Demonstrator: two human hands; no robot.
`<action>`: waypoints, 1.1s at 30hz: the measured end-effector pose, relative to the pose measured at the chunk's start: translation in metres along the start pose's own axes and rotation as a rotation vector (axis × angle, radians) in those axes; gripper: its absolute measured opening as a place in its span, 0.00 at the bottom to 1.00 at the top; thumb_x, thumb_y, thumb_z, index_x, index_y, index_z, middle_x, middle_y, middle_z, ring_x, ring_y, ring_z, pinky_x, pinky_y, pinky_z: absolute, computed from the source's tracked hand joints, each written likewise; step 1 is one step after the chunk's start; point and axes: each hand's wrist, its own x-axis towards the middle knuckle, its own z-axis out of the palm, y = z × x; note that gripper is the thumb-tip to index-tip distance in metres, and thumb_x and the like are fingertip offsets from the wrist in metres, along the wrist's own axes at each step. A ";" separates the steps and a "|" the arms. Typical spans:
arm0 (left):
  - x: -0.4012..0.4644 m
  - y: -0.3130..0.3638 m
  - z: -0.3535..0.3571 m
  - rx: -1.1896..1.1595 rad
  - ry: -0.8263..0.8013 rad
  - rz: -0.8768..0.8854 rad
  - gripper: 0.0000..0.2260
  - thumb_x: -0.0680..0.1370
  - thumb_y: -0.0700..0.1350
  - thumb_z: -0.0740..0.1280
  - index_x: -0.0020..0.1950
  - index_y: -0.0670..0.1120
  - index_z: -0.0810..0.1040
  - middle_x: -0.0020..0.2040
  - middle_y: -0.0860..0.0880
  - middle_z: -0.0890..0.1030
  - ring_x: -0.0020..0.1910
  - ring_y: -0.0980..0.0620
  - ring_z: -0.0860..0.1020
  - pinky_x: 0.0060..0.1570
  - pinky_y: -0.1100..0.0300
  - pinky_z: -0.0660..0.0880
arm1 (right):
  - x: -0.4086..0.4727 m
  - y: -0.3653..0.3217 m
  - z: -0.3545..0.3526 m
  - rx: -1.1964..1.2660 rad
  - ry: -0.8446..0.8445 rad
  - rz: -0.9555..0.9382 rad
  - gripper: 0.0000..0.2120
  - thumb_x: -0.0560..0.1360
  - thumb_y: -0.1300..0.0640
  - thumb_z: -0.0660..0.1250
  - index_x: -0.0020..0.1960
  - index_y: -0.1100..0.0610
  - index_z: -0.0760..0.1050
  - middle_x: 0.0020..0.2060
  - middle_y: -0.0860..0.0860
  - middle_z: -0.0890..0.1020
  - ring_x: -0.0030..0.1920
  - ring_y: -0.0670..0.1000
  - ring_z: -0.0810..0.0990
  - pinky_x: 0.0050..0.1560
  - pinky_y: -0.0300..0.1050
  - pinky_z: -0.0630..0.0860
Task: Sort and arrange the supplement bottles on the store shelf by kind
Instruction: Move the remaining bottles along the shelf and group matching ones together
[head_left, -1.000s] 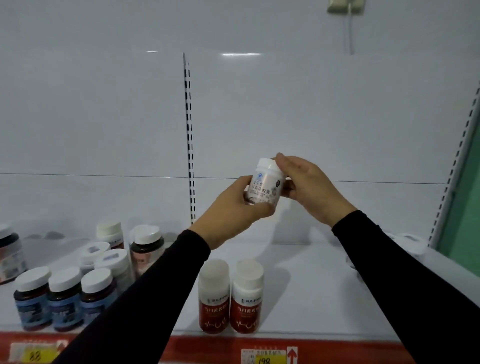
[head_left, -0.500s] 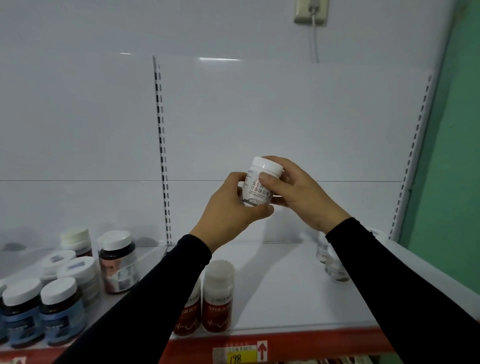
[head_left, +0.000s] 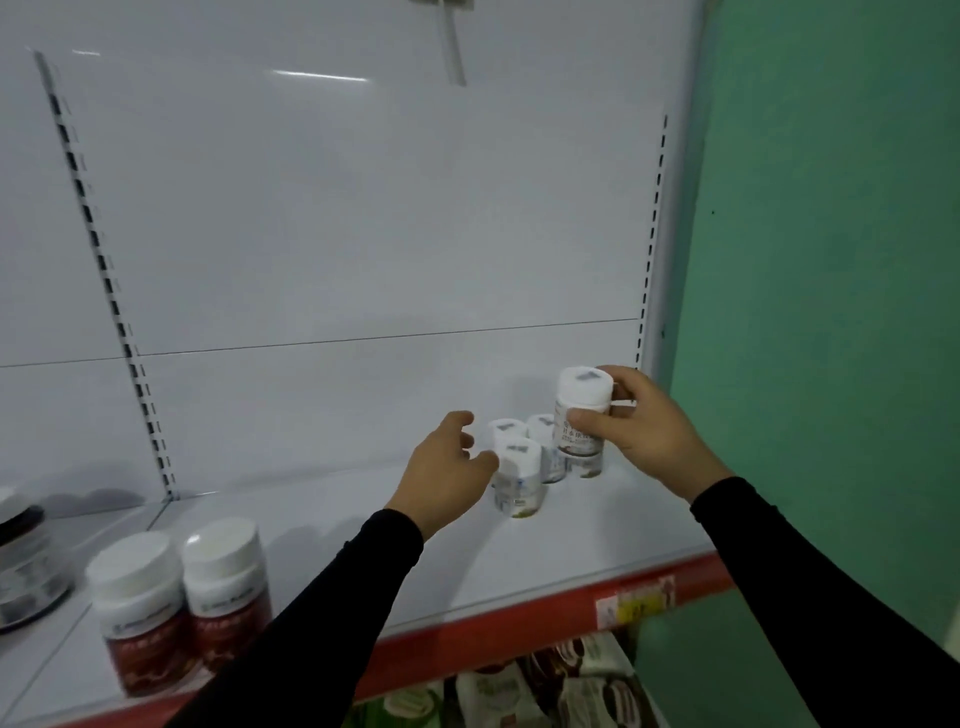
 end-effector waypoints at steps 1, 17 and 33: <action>0.001 -0.004 0.008 0.006 -0.014 -0.027 0.26 0.78 0.46 0.65 0.75 0.49 0.63 0.66 0.46 0.74 0.60 0.49 0.75 0.58 0.54 0.74 | -0.002 0.011 -0.002 -0.005 0.002 0.012 0.23 0.69 0.56 0.78 0.61 0.52 0.76 0.54 0.50 0.82 0.51 0.50 0.83 0.49 0.43 0.80; 0.004 -0.022 0.055 0.097 -0.030 -0.137 0.20 0.77 0.52 0.66 0.68 0.52 0.71 0.61 0.48 0.79 0.57 0.49 0.78 0.54 0.55 0.76 | -0.001 0.081 0.027 -0.086 -0.142 0.030 0.20 0.68 0.57 0.78 0.50 0.38 0.73 0.49 0.35 0.81 0.50 0.39 0.81 0.52 0.40 0.77; -0.052 0.041 -0.118 0.101 0.401 0.132 0.19 0.79 0.53 0.65 0.70 0.55 0.72 0.58 0.58 0.79 0.58 0.61 0.76 0.54 0.64 0.72 | 0.016 -0.089 0.115 0.170 -0.123 -0.309 0.10 0.75 0.47 0.70 0.56 0.46 0.77 0.47 0.41 0.81 0.43 0.31 0.79 0.41 0.23 0.69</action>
